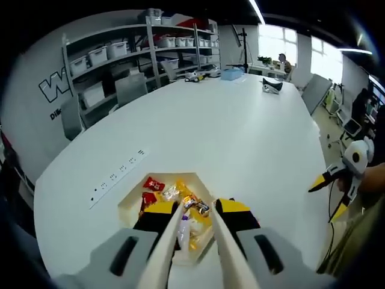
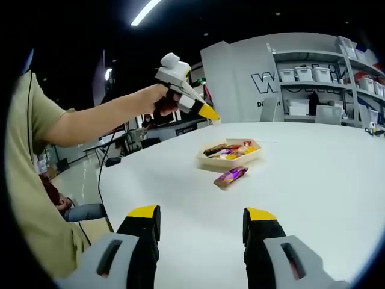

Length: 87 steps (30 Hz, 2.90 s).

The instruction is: Place the target food into the container with the food tongs after gripping and lifting it, then release it inside without dropping or visibly crushing the food.

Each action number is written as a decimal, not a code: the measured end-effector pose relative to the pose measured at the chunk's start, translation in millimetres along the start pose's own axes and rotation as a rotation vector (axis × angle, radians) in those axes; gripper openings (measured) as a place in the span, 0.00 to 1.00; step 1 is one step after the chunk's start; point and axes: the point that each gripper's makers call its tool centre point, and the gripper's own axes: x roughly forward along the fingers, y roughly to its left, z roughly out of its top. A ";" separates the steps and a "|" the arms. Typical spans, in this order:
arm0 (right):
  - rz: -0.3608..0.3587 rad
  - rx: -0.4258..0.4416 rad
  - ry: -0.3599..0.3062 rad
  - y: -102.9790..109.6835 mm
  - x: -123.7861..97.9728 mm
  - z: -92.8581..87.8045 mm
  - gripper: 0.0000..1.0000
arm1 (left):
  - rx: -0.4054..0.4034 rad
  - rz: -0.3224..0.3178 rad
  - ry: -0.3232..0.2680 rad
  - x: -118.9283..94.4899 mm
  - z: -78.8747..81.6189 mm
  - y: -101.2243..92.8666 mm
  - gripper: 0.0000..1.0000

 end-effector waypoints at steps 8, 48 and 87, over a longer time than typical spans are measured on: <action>0.000 0.000 -0.004 0.5 -0.8 0.4 0.53 | -0.007 -0.040 0.022 5.6 -9.2 -26.4 0.24; 0.007 0.002 -0.001 -0.5 0.6 -3.2 0.53 | -0.002 -0.102 0.067 41.0 -48.1 -89.0 0.24; 0.010 0.015 0.005 -0.1 2.7 -7.0 0.53 | 0.012 -0.137 0.098 51.1 -81.3 -100.6 0.23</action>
